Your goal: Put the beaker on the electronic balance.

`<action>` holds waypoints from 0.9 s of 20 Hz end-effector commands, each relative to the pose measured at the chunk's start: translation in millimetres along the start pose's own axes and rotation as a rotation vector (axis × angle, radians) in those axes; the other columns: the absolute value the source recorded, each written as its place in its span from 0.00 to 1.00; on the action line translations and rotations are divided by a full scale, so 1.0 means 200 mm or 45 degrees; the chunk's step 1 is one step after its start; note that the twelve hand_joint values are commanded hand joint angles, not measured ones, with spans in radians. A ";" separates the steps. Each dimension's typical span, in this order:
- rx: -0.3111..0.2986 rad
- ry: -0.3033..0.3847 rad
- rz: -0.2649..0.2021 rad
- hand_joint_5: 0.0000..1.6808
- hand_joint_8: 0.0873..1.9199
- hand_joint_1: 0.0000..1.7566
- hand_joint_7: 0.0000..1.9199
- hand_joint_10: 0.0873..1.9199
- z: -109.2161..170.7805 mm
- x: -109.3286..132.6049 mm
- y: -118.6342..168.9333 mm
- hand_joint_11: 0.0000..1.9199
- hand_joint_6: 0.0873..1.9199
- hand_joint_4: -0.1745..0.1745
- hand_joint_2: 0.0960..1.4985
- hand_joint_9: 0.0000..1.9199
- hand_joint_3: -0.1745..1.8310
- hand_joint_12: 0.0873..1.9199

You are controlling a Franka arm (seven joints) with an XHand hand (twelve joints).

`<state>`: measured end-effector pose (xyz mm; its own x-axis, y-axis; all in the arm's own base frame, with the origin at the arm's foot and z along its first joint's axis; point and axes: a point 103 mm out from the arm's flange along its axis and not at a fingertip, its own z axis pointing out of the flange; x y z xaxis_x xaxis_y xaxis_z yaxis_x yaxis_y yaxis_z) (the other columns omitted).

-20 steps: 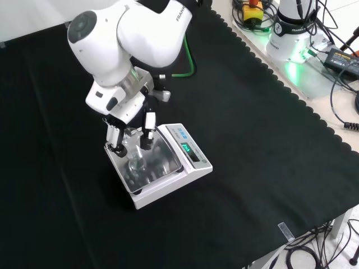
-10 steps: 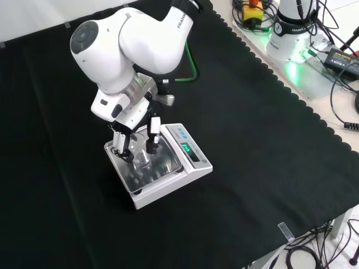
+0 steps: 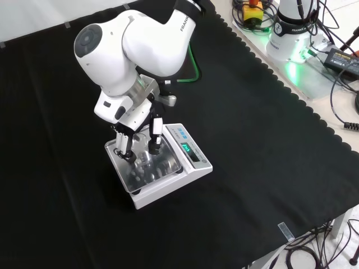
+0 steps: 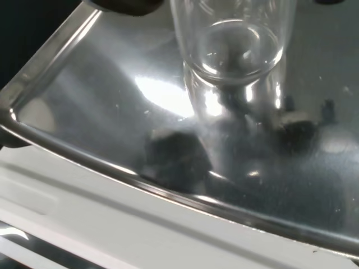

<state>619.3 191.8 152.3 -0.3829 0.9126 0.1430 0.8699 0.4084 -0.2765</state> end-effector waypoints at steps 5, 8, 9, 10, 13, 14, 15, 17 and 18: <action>-0.004 -0.009 0.009 0.64 0.45 0.65 0.50 0.03 0.00 -0.01 -0.01 0.87 0.43 0.24 0.71 0.83 0.06 0.16; 0.003 -0.007 0.008 0.60 0.45 0.63 0.50 0.02 0.00 -0.01 -0.01 0.90 0.43 0.19 0.70 0.83 0.04 0.17; 0.008 -0.006 0.010 0.57 0.45 0.62 0.49 0.02 0.00 -0.01 -0.01 0.91 0.43 0.10 0.69 0.82 0.02 0.18; 0.010 -0.009 0.010 0.55 0.46 0.60 0.49 0.02 0.00 -0.01 0.00 0.91 0.43 0.05 0.68 0.82 0.01 0.18; 0.026 -0.014 0.010 0.51 0.47 0.57 0.46 0.02 0.00 -0.01 0.00 0.91 0.45 0.00 0.65 0.83 0.00 0.18; 0.031 -0.018 0.010 0.49 0.48 0.57 0.45 0.02 0.00 0.00 0.00 0.90 0.46 0.00 0.65 0.82 0.00 0.18; 0.043 -0.028 0.010 0.46 0.48 0.56 0.45 0.02 0.00 0.00 0.01 0.89 0.47 0.00 0.64 0.82 0.00 0.19; 0.052 -0.022 0.011 0.40 0.49 0.54 0.42 0.02 0.01 0.00 0.01 0.88 0.49 0.00 0.63 0.81 0.00 0.20; 0.055 -0.019 0.012 0.36 0.50 0.54 0.41 0.02 0.01 0.00 0.01 0.87 0.50 0.01 0.62 0.80 0.00 0.21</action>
<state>621.8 191.9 153.3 -0.3807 0.9157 0.1288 0.8663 0.4019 -0.2966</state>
